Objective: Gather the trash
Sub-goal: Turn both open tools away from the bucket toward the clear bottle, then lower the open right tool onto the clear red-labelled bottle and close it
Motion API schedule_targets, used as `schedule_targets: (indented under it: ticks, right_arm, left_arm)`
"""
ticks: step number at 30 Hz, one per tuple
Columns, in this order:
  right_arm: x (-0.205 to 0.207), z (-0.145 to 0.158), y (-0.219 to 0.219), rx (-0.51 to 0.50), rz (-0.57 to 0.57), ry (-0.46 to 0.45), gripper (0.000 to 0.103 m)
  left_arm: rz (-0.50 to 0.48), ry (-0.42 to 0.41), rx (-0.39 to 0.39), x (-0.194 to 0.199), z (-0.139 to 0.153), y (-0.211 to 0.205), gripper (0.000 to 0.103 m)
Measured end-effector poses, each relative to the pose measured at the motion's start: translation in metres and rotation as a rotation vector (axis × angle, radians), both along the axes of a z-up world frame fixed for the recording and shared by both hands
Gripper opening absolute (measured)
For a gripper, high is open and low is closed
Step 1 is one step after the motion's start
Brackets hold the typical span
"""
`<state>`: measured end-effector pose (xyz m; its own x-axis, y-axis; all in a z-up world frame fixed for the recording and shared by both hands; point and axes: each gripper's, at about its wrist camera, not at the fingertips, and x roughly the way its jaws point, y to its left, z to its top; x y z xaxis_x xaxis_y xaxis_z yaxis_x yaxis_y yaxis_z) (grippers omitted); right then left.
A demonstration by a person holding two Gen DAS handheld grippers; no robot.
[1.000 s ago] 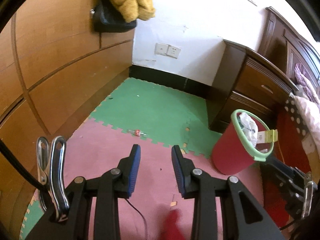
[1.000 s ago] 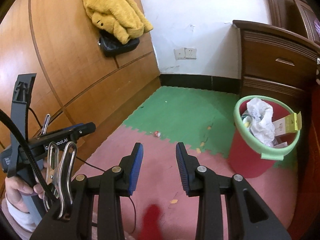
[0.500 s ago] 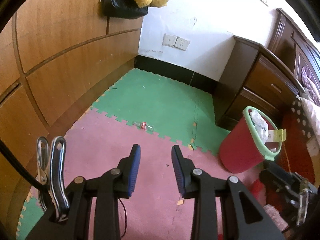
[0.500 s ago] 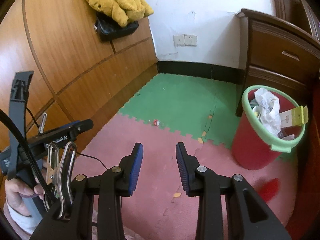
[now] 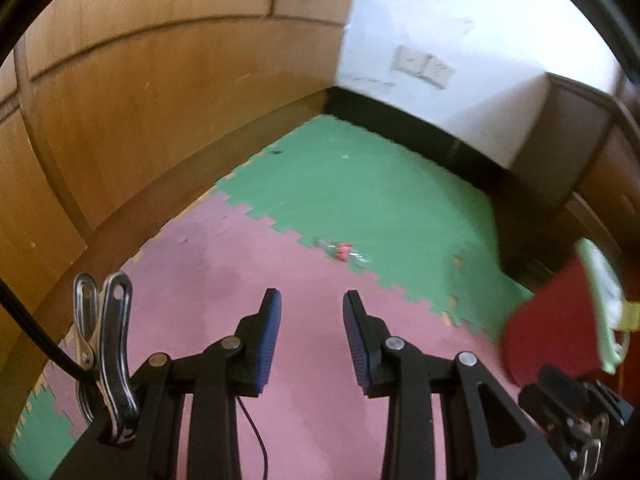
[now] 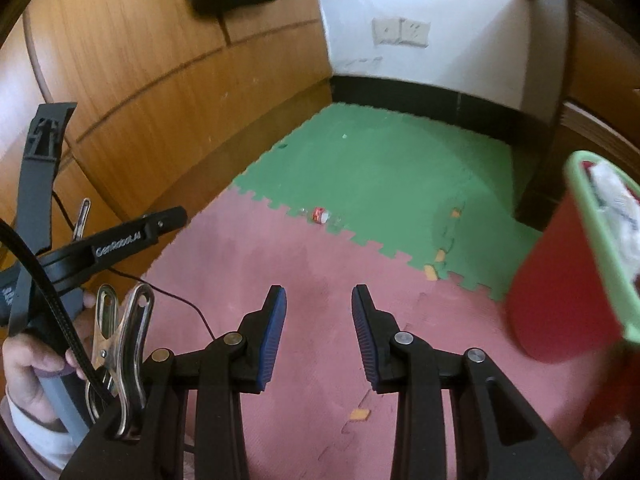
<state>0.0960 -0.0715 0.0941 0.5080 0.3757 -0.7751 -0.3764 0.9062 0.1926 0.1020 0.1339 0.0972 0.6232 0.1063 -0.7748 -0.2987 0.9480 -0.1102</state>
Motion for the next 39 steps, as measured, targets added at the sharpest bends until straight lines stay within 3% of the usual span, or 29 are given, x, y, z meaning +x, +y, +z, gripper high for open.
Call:
schedule_targets:
  ticks: [8,15,19,25,31,39]
  right_arm:
    - [0.055,-0.061,0.031,-0.053,0.069,0.026,0.035]
    - [0.115,-0.109,0.057,-0.064,0.099,0.036,0.035]
    - [0.152,-0.134,0.077,-0.076,0.123,0.038,0.044]
    - [0.193,-0.165,0.118,-0.159,0.214,0.008,0.055]
    - [0.22,-0.186,0.145,-0.219,0.285,-0.02,0.057]
    - [0.235,-0.221,0.167,-0.256,0.368,0.066,0.059]
  left_arm:
    - [0.08,0.017,0.074,0.025,-0.064,0.016,0.033]
    - [0.092,0.067,0.089,0.042,-0.104,0.032,0.033]
    - [0.122,0.107,0.083,0.047,-0.125,0.049,0.033]
    - [0.154,0.124,0.053,0.047,-0.136,0.064,0.033]
    - [0.168,0.144,0.04,0.049,-0.142,0.07,0.033]
    - [0.201,0.186,0.036,0.051,-0.156,0.078,0.033]
